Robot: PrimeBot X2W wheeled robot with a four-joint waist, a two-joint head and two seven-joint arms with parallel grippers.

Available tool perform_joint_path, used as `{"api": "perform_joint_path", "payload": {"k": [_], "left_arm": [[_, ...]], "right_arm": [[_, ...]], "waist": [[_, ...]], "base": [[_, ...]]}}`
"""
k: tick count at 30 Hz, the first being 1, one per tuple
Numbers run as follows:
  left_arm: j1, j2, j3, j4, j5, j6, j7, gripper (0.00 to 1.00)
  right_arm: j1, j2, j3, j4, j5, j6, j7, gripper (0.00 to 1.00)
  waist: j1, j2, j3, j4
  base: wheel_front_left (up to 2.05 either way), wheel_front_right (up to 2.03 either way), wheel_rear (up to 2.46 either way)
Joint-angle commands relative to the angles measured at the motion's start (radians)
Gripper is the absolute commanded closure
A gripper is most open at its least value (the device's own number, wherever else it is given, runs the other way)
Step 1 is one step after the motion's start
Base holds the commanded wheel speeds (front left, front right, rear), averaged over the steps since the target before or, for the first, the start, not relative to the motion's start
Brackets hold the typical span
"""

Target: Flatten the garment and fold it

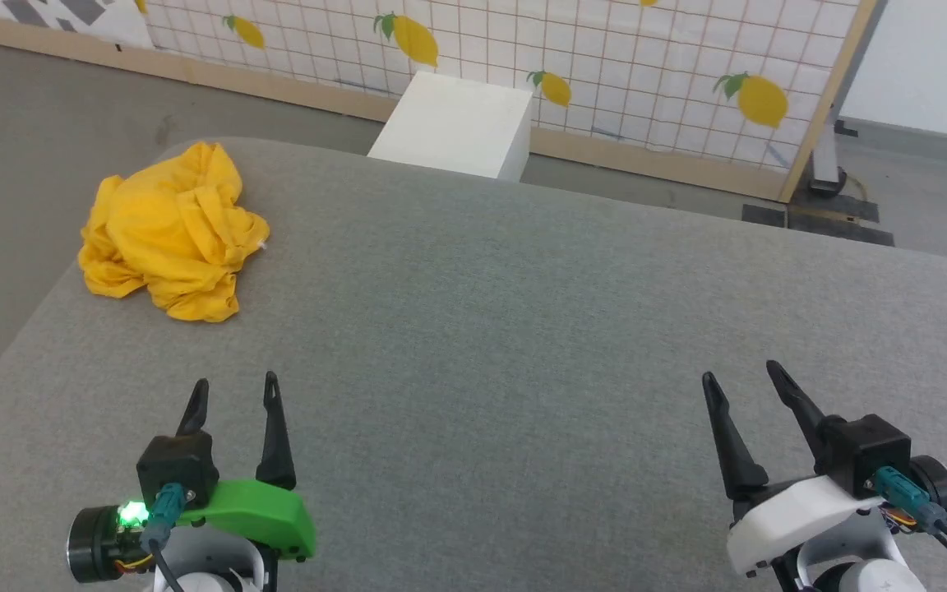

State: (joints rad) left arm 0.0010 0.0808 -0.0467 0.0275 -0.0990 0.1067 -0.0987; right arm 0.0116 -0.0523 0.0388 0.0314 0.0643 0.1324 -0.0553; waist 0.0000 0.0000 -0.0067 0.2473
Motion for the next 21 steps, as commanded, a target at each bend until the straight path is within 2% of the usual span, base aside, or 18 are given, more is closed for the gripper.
{"api": "perform_joint_path", "payload": {"k": [1, 21], "left_arm": [[0.020, 0.008, -0.002, 0.000, -0.013, 0.009, -0.010, 0.00], [0.033, 0.039, -0.004, 0.026, -0.070, 0.038, -0.053, 0.00]], "right_arm": [[-0.019, 0.001, 0.005, 0.002, 0.008, -0.001, -0.011, 0.00], [-0.029, 0.001, 0.023, 0.011, 0.033, -0.001, -0.036, 0.00]], "waist": [[0.0000, 0.0000, 0.000, 0.012], [0.0000, 0.0000, -0.002, 0.105]], "base": [[0.00, 0.00, 0.00], [0.00, 0.00, 0.00]]}}
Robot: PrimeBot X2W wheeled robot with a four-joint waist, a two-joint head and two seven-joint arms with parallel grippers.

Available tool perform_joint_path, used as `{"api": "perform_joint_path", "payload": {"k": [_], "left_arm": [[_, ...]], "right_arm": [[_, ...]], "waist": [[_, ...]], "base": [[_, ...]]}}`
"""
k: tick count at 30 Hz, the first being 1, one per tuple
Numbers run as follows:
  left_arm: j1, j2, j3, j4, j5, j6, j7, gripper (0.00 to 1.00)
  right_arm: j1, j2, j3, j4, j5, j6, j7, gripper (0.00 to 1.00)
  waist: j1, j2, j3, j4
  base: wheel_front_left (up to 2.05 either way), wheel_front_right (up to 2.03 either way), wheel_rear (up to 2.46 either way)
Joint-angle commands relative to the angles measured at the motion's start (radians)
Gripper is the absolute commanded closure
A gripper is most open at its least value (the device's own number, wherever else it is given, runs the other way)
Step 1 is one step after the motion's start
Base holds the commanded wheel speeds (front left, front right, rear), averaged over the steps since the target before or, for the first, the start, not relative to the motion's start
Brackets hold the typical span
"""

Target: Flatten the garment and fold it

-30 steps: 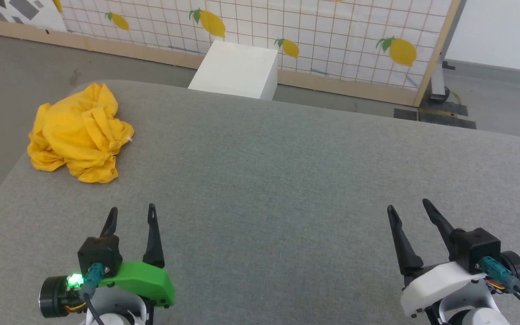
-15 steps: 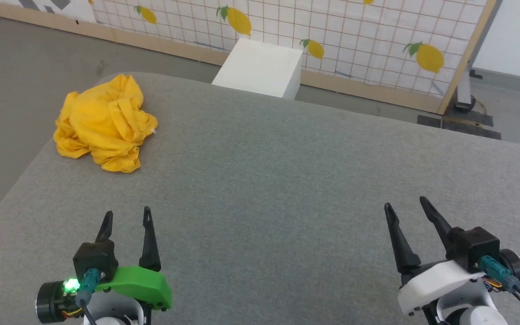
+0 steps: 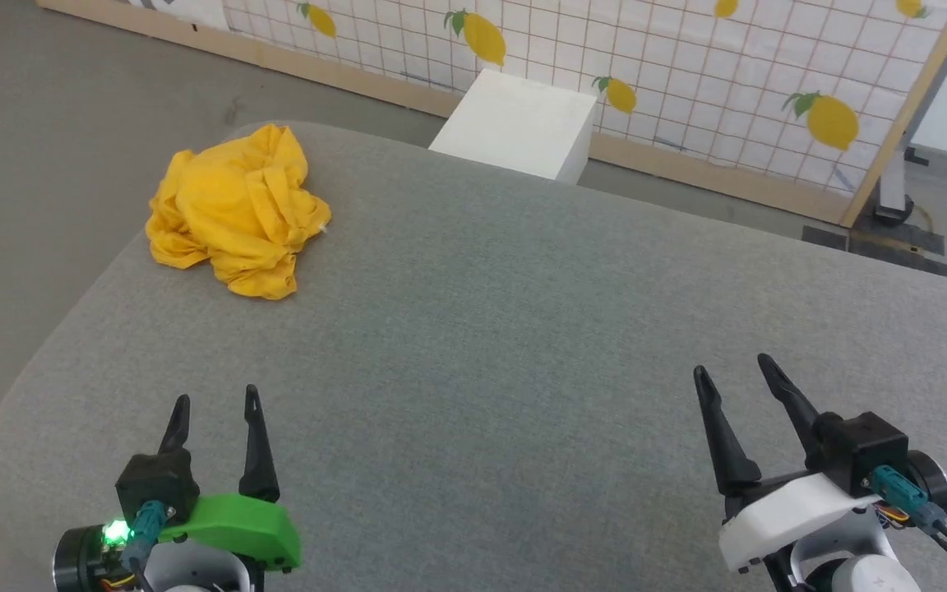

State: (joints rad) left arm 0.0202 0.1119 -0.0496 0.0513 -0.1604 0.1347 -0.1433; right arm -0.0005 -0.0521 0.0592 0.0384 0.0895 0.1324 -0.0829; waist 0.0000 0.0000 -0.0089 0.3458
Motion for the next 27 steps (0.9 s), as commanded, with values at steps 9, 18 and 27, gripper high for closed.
{"api": "perform_joint_path", "payload": {"k": [9, 18, 27], "left_arm": [[0.025, 0.013, -0.011, -0.004, -0.024, 0.036, -0.025, 0.00], [0.027, 0.026, -0.013, 0.016, -0.052, 0.047, -0.047, 0.00], [0.028, 0.039, -0.016, 0.035, -0.076, 0.060, -0.068, 0.00]], "right_arm": [[-0.023, 0.001, 0.010, 0.010, 0.017, -0.001, -0.018, 0.00], [-0.029, 0.001, 0.020, 0.016, 0.029, -0.001, -0.028, 0.00], [-0.031, 0.002, 0.031, 0.024, 0.043, -0.001, -0.039, 0.00]], "waist": [[0.0000, 0.0000, 0.001, 0.050], [0.0000, 0.0000, -0.003, 0.093], [0.0000, 0.0000, -0.008, 0.130]], "base": [[0.00, 0.00, 0.00], [0.00, 0.00, 0.00], [0.00, 0.00, 0.00]]}}
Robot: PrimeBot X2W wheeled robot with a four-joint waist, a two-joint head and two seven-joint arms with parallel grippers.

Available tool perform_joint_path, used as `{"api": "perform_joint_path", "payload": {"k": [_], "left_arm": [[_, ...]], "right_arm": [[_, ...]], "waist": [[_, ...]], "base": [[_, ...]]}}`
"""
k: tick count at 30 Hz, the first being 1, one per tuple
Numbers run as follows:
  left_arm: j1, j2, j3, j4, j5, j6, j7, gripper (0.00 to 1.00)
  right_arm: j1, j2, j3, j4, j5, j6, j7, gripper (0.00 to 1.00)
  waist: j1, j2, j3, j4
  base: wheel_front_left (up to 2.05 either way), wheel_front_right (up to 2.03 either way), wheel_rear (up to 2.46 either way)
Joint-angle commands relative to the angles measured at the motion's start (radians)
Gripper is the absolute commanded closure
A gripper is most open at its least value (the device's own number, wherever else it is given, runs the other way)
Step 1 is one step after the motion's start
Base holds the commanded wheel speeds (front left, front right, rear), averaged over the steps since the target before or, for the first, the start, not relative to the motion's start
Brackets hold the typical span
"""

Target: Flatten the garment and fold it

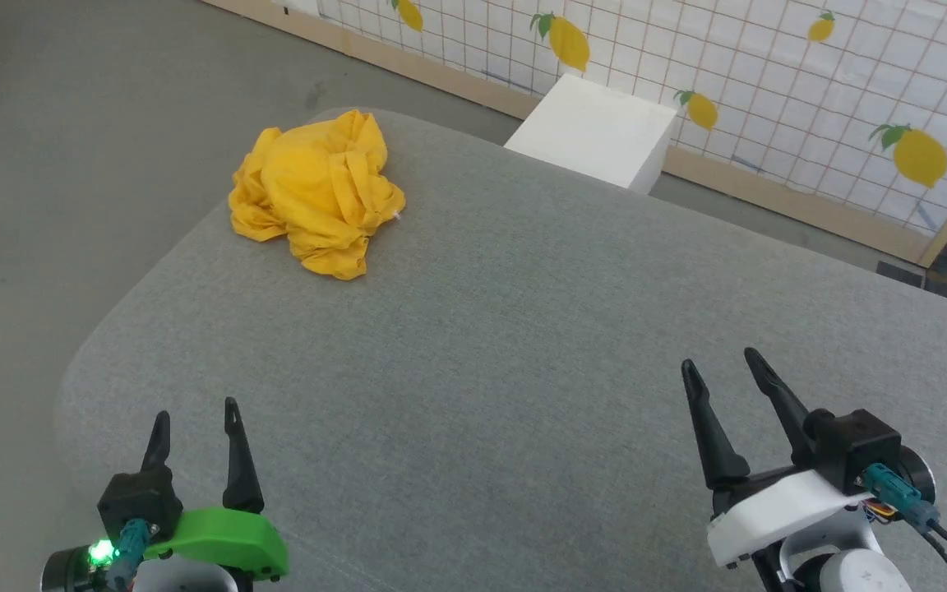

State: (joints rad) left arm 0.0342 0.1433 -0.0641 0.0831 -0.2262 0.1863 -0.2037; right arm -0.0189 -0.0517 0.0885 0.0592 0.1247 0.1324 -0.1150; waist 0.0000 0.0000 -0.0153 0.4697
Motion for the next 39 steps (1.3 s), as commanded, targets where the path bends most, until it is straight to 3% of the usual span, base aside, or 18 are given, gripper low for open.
{"api": "perform_joint_path", "payload": {"k": [1, 21, 33, 39], "left_arm": [[0.014, 0.008, -0.002, 0.004, -0.012, 0.010, -0.010, 0.00], [0.024, 0.033, -0.016, 0.032, -0.059, 0.047, -0.055, 0.00], [0.024, 0.034, -0.020, 0.032, -0.061, 0.046, -0.056, 0.00], [-0.060, 0.055, -0.015, 0.021, -0.090, 0.010, -0.036, 0.00]], "right_arm": [[-0.013, 0.001, 0.002, 0.003, 0.009, -0.001, -0.008, 0.00], [-0.020, 0.001, 0.024, 0.014, 0.033, -0.002, -0.027, 0.00], [-0.016, 0.001, 0.022, 0.014, 0.032, -0.002, -0.026, 0.00], [-0.020, 0.001, 0.028, 0.003, 0.025, -0.002, -0.013, 0.00]], "waist": [[0.0000, 0.0000, -0.001, 0.010], [0.0000, 0.0000, -0.007, 0.110], [0.0000, 0.0000, -0.009, 0.108], [0.0000, 0.0000, 0.026, 0.079]], "base": [[0.00, 0.00, 0.00], [0.00, 0.00, 0.00], [0.00, 0.00, 0.00], [0.00, 0.00, 0.00]]}}
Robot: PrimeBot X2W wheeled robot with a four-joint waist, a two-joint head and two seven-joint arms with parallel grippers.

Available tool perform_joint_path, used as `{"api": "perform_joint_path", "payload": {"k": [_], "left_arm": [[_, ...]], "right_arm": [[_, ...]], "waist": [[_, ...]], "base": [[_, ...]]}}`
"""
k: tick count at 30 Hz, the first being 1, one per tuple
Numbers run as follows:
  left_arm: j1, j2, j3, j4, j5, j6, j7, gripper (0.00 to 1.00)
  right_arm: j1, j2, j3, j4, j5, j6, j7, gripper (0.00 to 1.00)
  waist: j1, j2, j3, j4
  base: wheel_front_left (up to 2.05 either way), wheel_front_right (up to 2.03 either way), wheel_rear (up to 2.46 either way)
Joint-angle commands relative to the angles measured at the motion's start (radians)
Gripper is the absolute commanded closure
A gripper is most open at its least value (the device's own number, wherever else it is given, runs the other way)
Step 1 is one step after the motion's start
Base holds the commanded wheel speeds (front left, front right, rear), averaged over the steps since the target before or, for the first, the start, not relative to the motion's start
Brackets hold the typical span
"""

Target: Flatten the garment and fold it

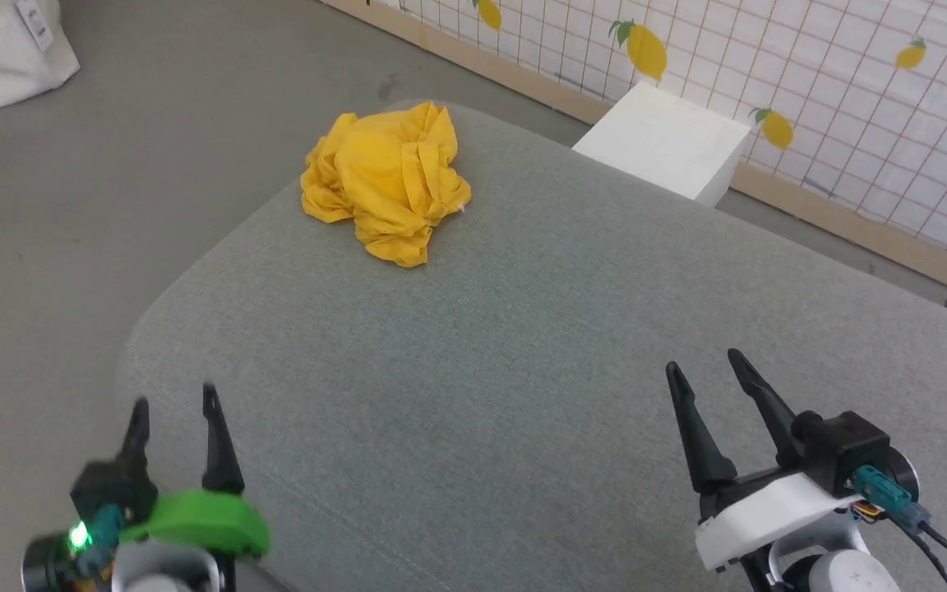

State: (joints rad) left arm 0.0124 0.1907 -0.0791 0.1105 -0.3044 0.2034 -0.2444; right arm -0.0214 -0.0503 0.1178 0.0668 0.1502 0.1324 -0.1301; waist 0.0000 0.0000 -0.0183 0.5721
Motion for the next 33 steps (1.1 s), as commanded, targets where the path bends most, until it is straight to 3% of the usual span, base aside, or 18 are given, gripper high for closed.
{"api": "perform_joint_path", "payload": {"k": [1, 13, 21, 26, 33], "left_arm": [[-0.065, 0.012, -0.001, -0.006, -0.018, -0.016, 0.015, 0.00], [-0.561, 0.107, 0.057, 0.113, -0.142, -0.125, 0.200, 0.00], [-0.831, 0.188, 0.121, 0.224, -0.281, -0.187, 0.395, 0.00], [-0.937, 0.240, 0.156, 0.281, -0.351, -0.166, 0.565, 0.00], [-0.947, 0.303, 0.174, 0.363, -0.394, -0.068, 0.816, 0.00]], "right_arm": [[-0.022, 0.000, -0.001, -0.011, -0.007, -0.002, 0.008, 0.00], [-0.134, -0.007, -0.010, -0.147, -0.116, -0.002, 0.090, 0.00], [-0.232, -0.052, -0.031, -0.244, -0.130, -0.002, 0.115, 0.00], [-0.274, -0.060, -0.036, -0.276, -0.122, -0.002, 0.109, 0.00], [-0.288, -0.055, -0.028, -0.267, -0.110, -0.002, 0.084, 0.00]], "waist": [[0.0000, 0.0000, 0.046, -0.034], [0.0000, 0.0000, 0.436, -0.233], [0.0000, 0.0000, 0.700, -0.325], [0.0000, 0.0000, 0.814, -0.369], [0.0000, 0.0000, 0.880, -0.417]], "base": [[0.00, 0.00, 0.00], [0.00, 0.00, 0.00], [0.00, 0.00, 0.00], [0.00, 0.00, 0.00], [0.00, 0.00, 0.00]]}}
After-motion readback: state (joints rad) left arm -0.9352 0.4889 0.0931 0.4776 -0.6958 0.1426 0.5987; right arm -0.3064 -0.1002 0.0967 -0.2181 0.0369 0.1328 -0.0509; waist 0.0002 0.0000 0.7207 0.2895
